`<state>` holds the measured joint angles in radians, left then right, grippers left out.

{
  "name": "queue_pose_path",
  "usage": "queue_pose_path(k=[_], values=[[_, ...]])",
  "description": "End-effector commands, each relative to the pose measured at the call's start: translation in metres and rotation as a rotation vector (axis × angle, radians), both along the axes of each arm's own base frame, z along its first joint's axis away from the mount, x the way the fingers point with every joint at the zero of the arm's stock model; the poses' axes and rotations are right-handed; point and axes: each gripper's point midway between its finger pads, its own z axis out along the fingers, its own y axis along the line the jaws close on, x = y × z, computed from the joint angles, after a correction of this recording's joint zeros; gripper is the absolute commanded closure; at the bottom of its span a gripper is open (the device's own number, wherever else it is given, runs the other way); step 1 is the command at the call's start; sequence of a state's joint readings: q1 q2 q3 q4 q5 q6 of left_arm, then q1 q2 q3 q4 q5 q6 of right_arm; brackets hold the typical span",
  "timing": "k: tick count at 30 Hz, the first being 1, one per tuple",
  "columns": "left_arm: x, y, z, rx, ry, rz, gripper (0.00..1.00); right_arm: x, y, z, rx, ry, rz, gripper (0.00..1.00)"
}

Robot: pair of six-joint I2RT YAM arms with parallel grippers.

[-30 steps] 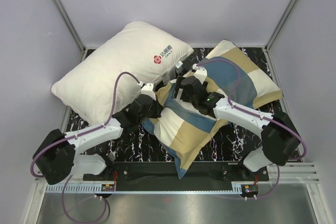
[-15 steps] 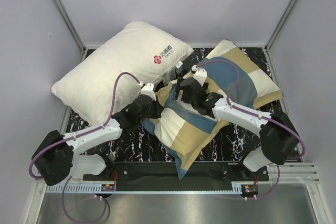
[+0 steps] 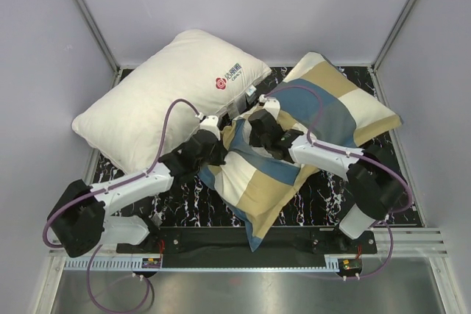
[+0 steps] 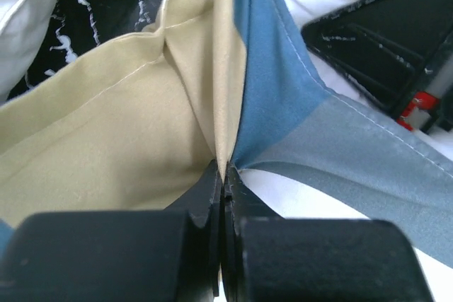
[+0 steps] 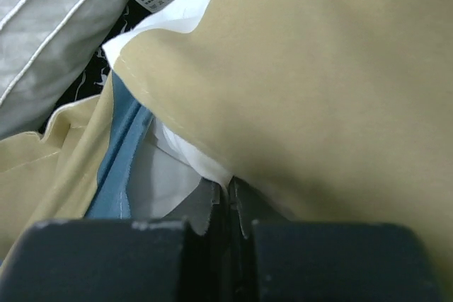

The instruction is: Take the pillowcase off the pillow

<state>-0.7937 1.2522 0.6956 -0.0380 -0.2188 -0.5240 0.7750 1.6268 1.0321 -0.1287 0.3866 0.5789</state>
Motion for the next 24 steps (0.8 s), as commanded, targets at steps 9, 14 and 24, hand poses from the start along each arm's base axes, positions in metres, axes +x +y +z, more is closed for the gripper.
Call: queue_pose_path(k=[9,14,24], values=[[-0.026,0.065,0.015,0.089,-0.064,0.108,1.0,-0.009,-0.098,0.011,-0.146,0.12,-0.122,1.0],[-0.034,0.082,0.037,0.054,-0.111,0.144,1.0,-0.004,-0.16,0.081,-0.109,-0.031,-0.248,1.0],[-0.041,0.096,0.001,0.095,-0.037,0.208,1.0,-0.031,-0.238,0.065,-0.133,-0.01,-0.43,1.0]])
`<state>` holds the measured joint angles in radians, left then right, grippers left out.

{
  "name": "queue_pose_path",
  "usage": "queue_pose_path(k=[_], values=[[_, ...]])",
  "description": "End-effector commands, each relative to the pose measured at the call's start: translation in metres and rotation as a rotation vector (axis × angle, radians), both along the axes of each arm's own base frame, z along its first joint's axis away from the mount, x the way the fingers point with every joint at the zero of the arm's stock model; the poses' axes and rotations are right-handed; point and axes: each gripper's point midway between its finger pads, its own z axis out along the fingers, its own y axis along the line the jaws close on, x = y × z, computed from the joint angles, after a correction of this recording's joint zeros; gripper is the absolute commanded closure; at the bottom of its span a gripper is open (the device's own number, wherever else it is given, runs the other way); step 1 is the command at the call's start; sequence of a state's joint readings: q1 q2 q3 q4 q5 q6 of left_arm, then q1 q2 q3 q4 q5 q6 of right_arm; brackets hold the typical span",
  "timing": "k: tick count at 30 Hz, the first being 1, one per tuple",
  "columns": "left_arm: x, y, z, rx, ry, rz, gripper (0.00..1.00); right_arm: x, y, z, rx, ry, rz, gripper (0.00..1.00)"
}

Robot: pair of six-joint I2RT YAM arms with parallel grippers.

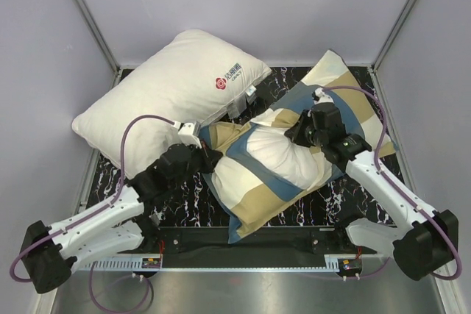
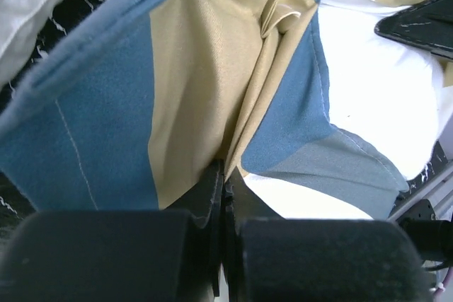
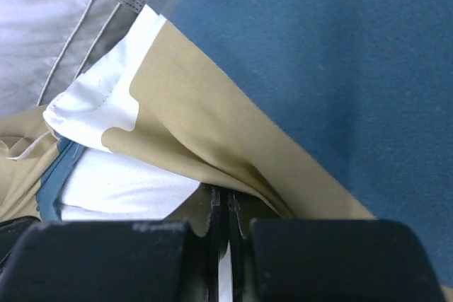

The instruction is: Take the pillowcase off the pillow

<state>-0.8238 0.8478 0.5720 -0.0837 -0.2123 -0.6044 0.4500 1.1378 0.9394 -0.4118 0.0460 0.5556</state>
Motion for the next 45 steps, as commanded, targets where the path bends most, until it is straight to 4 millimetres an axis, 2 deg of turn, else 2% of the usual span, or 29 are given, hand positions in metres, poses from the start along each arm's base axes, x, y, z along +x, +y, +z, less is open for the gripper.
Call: queue_pose_path(k=[1,5,6,7,8,9,11,14,18,20,21,23,24,25,26,27,28,30,31,32,33,34,36,37,39,40,41,42,45], values=[[-0.002,0.076,-0.071,0.319,0.119,0.22,1.0,0.002,-0.131,-0.029,-0.334,0.021,-0.385,1.0],[0.002,0.06,-0.089,0.31,0.147,0.173,1.0,-0.002,-0.116,-0.045,-0.262,0.034,-0.332,1.0],[0.006,0.046,-0.088,0.274,0.131,0.138,1.0,-0.005,-0.113,-0.055,-0.252,0.052,-0.315,1.0],[0.007,0.039,-0.094,0.268,0.14,0.116,1.0,-0.003,-0.104,-0.055,-0.213,0.044,-0.287,1.0],[0.008,0.034,-0.111,0.3,0.181,0.098,1.0,-0.003,-0.1,-0.057,-0.195,0.043,-0.273,1.0],[0.011,0.024,-0.115,0.281,0.184,0.077,1.0,-0.006,-0.097,-0.064,-0.18,0.05,-0.265,1.0],[0.011,0.014,-0.14,0.324,0.238,0.054,1.0,-0.005,-0.089,-0.063,-0.138,0.04,-0.24,1.0],[0.012,0.0,-0.159,0.334,0.265,0.026,1.0,-0.008,-0.084,-0.062,-0.123,0.037,-0.209,1.0],[0.013,-0.011,-0.163,0.309,0.262,0.013,1.0,-0.015,-0.081,-0.045,-0.128,-0.006,-0.155,1.0],[0.014,-0.014,-0.162,0.31,0.262,0.007,1.0,-0.019,-0.076,-0.026,-0.108,-0.048,-0.125,0.89],[0.013,-0.014,-0.164,0.317,0.266,0.004,1.0,-0.019,-0.073,-0.01,-0.101,-0.079,-0.107,0.69],[0.014,-0.017,-0.162,0.314,0.265,0.001,1.0,-0.021,-0.062,0.025,-0.075,-0.159,-0.063,0.4],[0.015,-0.018,-0.162,0.314,0.264,-0.001,1.0,-0.024,-0.057,0.035,-0.08,-0.181,-0.038,0.26],[0.015,-0.019,-0.162,0.314,0.262,-0.002,1.0,-0.025,-0.054,0.045,-0.086,-0.204,-0.03,0.21],[0.014,-0.02,-0.162,0.312,0.263,-0.004,1.0,-0.029,-0.041,0.054,-0.086,-0.222,0.016,0.17],[0.014,-0.021,-0.162,0.312,0.262,-0.007,1.0,-0.029,-0.033,0.072,-0.086,-0.261,0.04,0.15],[0.013,-0.022,-0.162,0.312,0.263,-0.009,1.0,-0.027,-0.029,0.076,-0.104,-0.269,0.041,0.1],[0.014,-0.024,-0.162,0.309,0.261,-0.01,1.0,-0.033,-0.003,0.094,-0.096,-0.306,0.114,0.06],[0.013,-0.026,-0.161,0.309,0.259,-0.014,1.0,-0.031,0.007,0.091,-0.109,-0.296,0.135,0.04],[0.013,-0.027,-0.16,0.306,0.256,-0.016,1.0,-0.03,0.016,0.098,-0.103,-0.309,0.149,0.02],[0.013,-0.028,-0.159,0.307,0.256,-0.017,1.0,-0.035,0.034,0.1,-0.104,-0.323,0.201,0.01],[0.013,-0.029,-0.159,0.305,0.254,-0.02,1.0,-0.03,0.042,0.091,-0.135,-0.307,0.204,0.0],[0.012,-0.03,-0.158,0.307,0.254,-0.023,1.0,-0.031,0.064,0.092,-0.162,-0.321,0.241,0.0],[0.012,-0.031,-0.158,0.307,0.254,-0.026,1.0,-0.026,0.073,0.078,-0.194,-0.294,0.256,0.0],[0.012,-0.032,-0.156,0.304,0.251,-0.028,1.0,-0.021,0.085,0.076,-0.225,-0.297,0.26,0.0],[0.011,-0.032,-0.155,0.303,0.249,-0.029,1.0,-0.017,0.095,0.063,-0.255,-0.274,0.272,0.0],[0.011,-0.032,-0.154,0.302,0.248,-0.031,1.0,-0.013,0.098,0.06,-0.268,-0.27,0.269,0.0],[0.01,-0.033,-0.153,0.299,0.245,-0.034,1.0,-0.008,0.102,0.046,-0.299,-0.244,0.264,0.0],[0.01,-0.033,-0.149,0.295,0.24,-0.031,1.0,-0.003,0.1,0.025,-0.349,-0.183,0.23,0.0]])
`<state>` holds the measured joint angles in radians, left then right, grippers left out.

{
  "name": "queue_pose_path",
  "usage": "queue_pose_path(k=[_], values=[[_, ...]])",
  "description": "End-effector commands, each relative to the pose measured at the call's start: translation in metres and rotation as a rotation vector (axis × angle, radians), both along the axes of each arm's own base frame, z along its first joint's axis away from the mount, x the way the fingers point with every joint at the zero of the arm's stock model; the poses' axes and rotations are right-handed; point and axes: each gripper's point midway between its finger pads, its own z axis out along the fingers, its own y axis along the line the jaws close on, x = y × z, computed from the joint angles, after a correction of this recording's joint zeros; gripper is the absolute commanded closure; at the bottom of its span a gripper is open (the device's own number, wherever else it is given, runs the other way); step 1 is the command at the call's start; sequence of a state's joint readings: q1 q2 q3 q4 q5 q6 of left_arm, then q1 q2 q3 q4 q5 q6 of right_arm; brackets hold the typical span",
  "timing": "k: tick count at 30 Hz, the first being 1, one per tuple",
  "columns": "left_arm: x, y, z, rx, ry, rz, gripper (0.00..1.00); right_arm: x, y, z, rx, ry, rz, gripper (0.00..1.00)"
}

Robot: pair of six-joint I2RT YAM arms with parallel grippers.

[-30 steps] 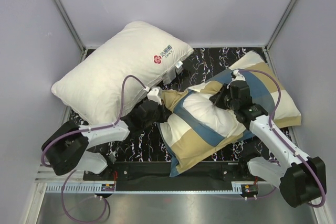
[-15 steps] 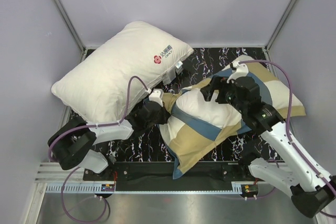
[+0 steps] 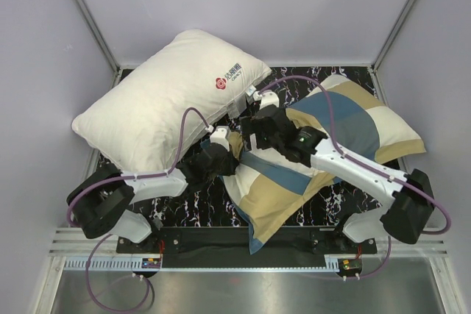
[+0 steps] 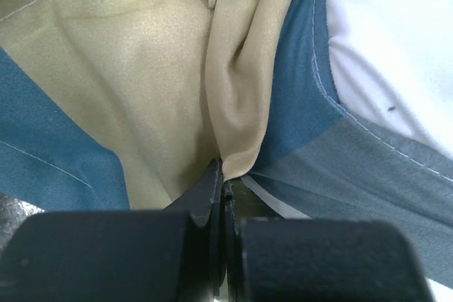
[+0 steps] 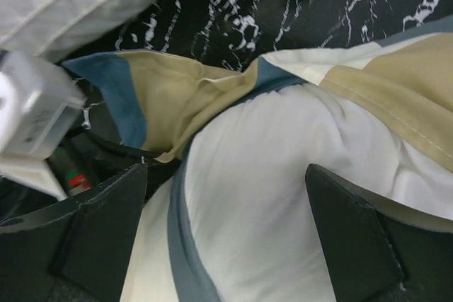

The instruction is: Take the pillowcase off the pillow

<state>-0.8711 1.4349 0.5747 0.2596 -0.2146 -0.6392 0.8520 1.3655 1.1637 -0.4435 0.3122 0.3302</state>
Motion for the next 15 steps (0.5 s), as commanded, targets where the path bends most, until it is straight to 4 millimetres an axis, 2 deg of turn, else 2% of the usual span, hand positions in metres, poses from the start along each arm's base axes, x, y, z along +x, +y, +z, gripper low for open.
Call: queue_pose_path(k=[1,5,10,11,12,13,15], values=[[-0.015,0.023,-0.026,0.141,0.06,-0.009,1.0,0.015,-0.004,0.002,-0.042,-0.029,-0.083,0.0],[-0.015,0.025,-0.023,0.147,0.051,-0.007,1.0,0.001,-0.012,-0.041,-0.107,0.063,-0.103,0.0],[-0.013,0.026,-0.015,0.148,0.035,-0.004,1.0,-0.021,-0.026,-0.084,-0.16,0.17,-0.113,0.0],[-0.013,0.028,-0.012,0.152,0.032,0.0,1.0,-0.031,-0.034,-0.102,-0.186,0.213,-0.122,0.0],[-0.012,0.028,-0.009,0.15,0.025,0.001,1.0,-0.032,-0.034,-0.102,-0.184,0.22,-0.128,0.0],[-0.013,0.03,-0.008,0.157,0.024,0.005,1.0,-0.038,-0.041,-0.114,-0.206,0.241,-0.137,0.0],[-0.011,0.029,0.001,0.145,0.007,0.005,1.0,-0.045,-0.05,-0.124,-0.215,0.266,-0.169,0.0]])
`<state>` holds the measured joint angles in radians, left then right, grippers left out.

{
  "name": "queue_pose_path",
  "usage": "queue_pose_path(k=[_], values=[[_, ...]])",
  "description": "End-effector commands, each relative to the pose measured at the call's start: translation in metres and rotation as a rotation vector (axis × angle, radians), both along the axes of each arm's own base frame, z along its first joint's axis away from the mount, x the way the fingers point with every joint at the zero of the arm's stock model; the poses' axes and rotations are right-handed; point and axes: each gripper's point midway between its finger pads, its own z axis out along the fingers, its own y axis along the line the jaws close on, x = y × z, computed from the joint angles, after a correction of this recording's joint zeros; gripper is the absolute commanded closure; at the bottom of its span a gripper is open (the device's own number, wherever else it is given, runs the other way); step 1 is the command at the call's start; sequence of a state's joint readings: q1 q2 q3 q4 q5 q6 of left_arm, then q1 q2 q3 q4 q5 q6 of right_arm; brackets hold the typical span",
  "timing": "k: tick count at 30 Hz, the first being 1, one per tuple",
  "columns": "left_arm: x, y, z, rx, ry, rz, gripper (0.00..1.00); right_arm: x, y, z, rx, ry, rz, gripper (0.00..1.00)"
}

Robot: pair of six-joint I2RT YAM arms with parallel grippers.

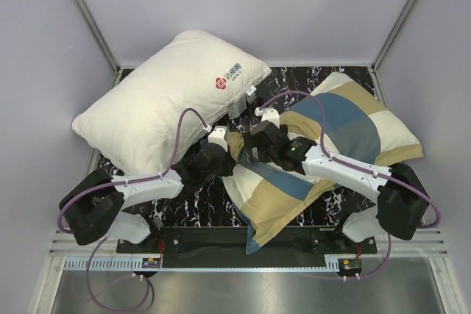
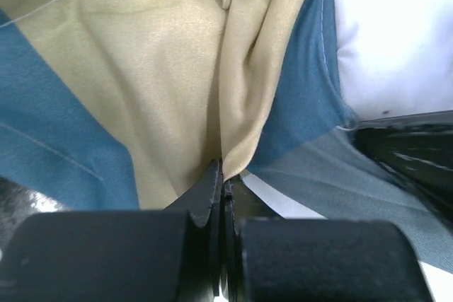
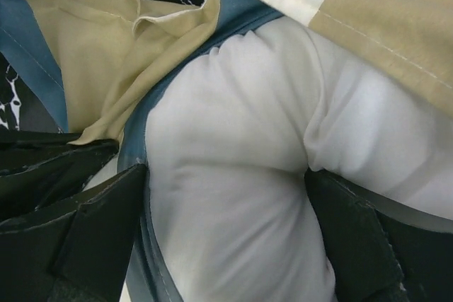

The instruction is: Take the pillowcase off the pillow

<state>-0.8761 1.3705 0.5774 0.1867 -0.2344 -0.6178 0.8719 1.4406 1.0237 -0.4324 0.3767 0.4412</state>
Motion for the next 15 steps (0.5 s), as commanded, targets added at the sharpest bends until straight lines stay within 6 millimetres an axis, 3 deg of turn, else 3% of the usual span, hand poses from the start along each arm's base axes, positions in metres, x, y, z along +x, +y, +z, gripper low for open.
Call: queue_pose_path(k=[1,4,11,15], values=[[-0.008,0.022,-0.007,0.118,0.02,0.008,1.0,-0.035,-0.04,-0.054,-0.125,0.149,-0.082,0.0],[-0.009,0.024,0.0,0.111,0.006,0.01,1.0,-0.037,-0.045,-0.055,-0.102,0.138,-0.117,0.05],[-0.014,0.033,0.002,0.103,0.006,0.028,1.0,-0.014,-0.029,-0.028,-0.026,0.052,-0.166,0.06],[-0.02,0.039,-0.002,0.096,0.017,0.037,1.0,0.0,-0.027,-0.028,-0.053,0.028,-0.221,0.21]])
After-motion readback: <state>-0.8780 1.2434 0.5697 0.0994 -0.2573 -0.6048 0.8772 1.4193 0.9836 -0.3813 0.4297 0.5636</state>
